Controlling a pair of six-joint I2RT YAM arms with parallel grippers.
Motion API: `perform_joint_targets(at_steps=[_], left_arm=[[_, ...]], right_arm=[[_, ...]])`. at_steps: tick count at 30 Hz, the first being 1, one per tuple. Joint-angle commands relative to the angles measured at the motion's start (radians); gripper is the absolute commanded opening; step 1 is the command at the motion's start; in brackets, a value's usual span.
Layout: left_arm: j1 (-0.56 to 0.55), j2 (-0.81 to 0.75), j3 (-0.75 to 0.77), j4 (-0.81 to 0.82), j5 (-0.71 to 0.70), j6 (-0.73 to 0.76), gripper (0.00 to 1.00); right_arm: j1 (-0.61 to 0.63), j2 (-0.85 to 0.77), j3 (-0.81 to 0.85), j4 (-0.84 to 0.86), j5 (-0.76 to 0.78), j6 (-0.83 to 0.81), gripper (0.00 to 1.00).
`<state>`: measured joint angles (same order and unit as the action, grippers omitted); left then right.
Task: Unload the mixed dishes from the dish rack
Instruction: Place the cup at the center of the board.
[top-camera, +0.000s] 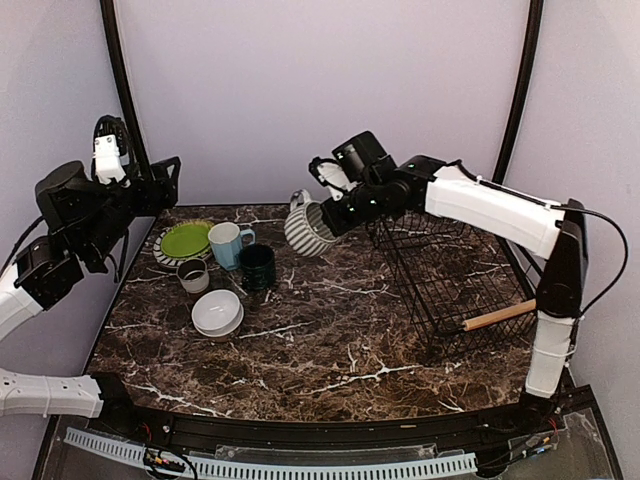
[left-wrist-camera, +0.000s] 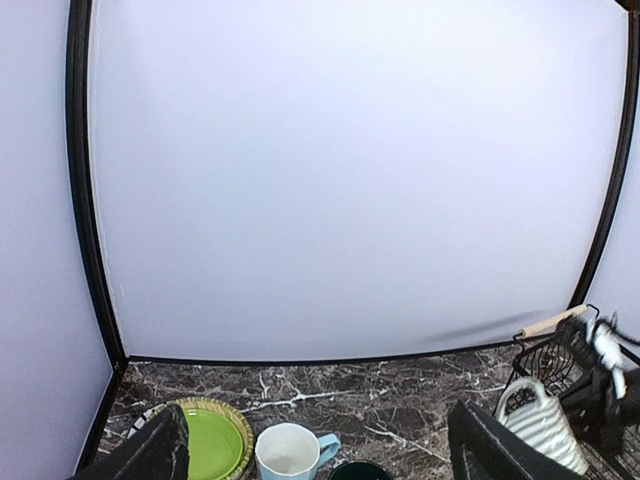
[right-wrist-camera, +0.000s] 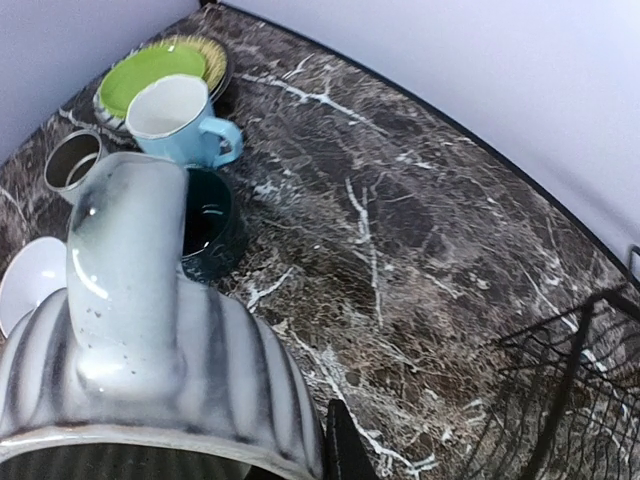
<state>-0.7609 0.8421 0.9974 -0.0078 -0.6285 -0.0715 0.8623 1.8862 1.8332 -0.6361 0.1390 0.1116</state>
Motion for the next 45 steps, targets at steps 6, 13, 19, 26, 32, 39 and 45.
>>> perform_joint_targets(at_steps=[6, 13, 19, 26, 32, 39, 45], left_arm=[[0.005, 0.016, -0.005, 0.081, -0.027, 0.035, 0.88], [0.007, 0.017, 0.000, 0.076, -0.013, 0.034, 0.88], [0.007, 0.014, 0.001, 0.074, -0.012, 0.032, 0.88], [0.007, 0.013, 0.002, 0.072, -0.006, 0.033, 0.88], [0.008, 0.010, 0.001, 0.071, -0.009, 0.033, 0.88], [0.008, 0.007, -0.001, 0.071, -0.010, 0.035, 0.88], [0.008, 0.017, -0.001, 0.072, -0.007, 0.038, 0.88]], right_arm=[[0.174, 0.382, 0.436, -0.246, 0.217, -0.141, 0.00], [0.196, 0.491, 0.476, -0.260, 0.190, -0.125, 0.01], [0.197, 0.558, 0.505, -0.289, 0.166, -0.070, 0.00], [0.197, 0.573, 0.491, -0.289, 0.169, -0.058, 0.05], [0.196, 0.583, 0.500, -0.289, 0.150, -0.042, 0.12], [0.195, 0.564, 0.538, -0.317, 0.153, -0.024, 0.25], [0.145, 0.389, 0.462, -0.319, 0.166, 0.026, 0.47]])
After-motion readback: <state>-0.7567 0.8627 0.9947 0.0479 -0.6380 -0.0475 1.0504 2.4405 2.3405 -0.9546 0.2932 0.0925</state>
